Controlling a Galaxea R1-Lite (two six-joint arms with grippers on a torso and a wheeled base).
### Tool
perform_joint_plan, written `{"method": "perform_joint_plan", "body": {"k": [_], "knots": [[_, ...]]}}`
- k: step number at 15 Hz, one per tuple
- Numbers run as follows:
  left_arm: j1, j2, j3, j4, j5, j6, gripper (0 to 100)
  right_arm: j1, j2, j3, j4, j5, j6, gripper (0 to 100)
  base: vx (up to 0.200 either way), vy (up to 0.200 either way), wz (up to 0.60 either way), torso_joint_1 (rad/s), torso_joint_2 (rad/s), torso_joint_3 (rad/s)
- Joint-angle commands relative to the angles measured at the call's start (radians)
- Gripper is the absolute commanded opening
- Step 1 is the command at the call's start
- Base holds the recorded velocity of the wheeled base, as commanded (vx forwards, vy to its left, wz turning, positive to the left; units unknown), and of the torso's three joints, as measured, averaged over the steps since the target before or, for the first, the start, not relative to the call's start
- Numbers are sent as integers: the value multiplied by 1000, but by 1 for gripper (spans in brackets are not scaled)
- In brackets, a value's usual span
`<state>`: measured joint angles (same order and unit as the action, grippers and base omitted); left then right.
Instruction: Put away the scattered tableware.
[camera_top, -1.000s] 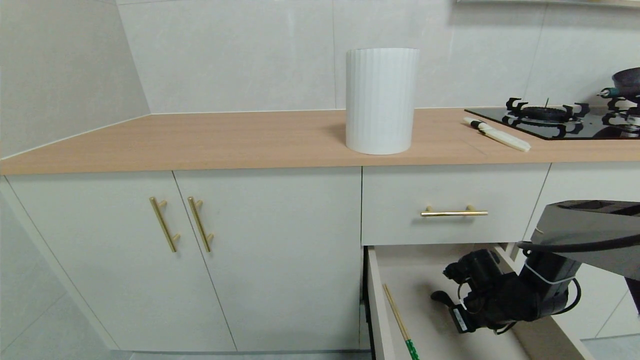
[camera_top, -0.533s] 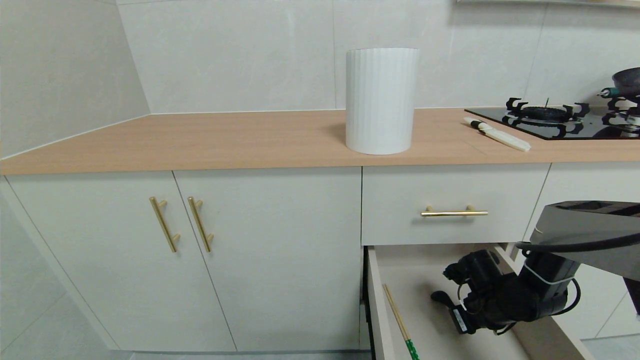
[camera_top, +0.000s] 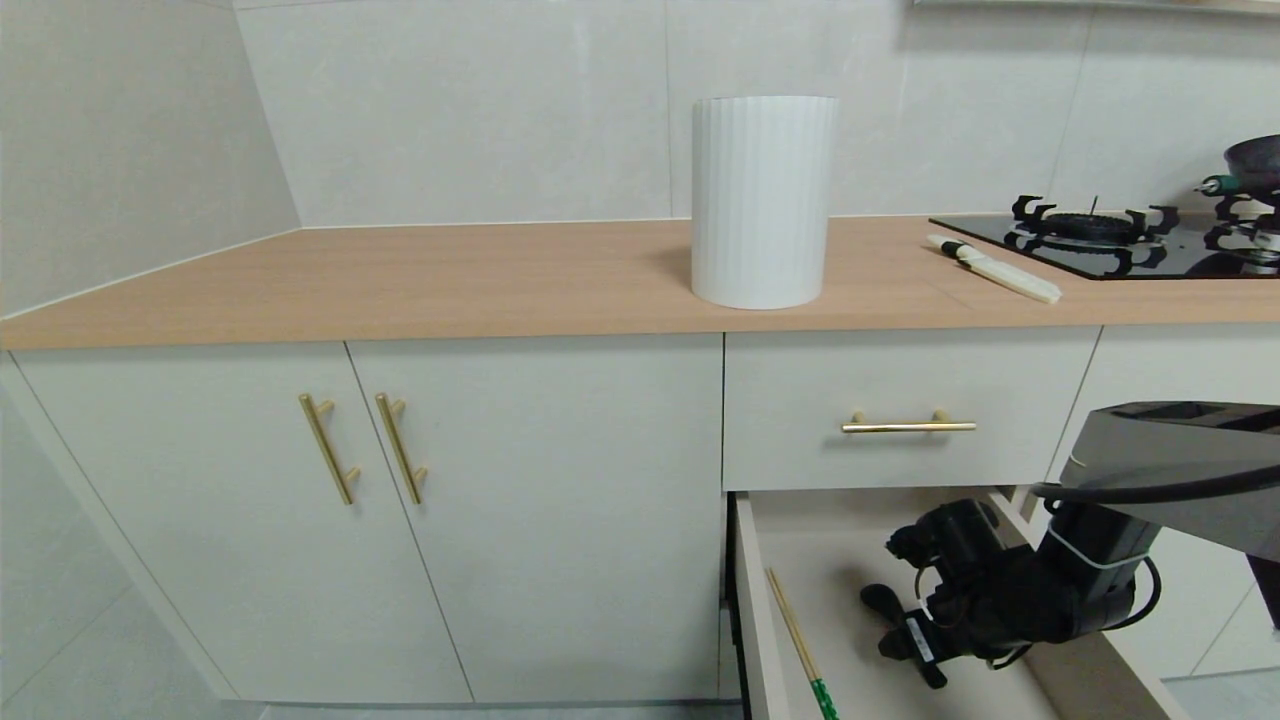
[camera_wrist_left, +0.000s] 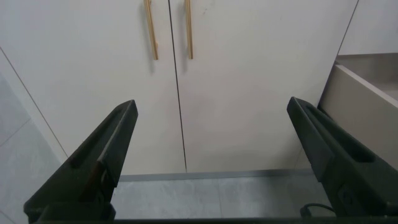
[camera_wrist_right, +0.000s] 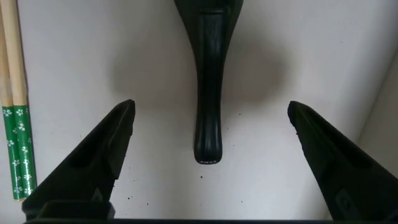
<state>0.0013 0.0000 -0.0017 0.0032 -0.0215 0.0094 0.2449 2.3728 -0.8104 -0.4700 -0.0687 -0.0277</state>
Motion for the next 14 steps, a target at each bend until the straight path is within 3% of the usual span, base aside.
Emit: {"method": "perform_joint_plan", "body": {"k": [1,8,14], "knots": [[0,0,0,0,0,0,100,1,-21,2,-1,0,3,100,0,0,0,0,0,0],[0,0,0,0,0,0,100,2,-411,142,31,4,0,100,0,0,0,0,0,0],[0,0,0,0,0,0,100,154,-773,149,330,10,0,100,0,0,0,0,0,0]]}}
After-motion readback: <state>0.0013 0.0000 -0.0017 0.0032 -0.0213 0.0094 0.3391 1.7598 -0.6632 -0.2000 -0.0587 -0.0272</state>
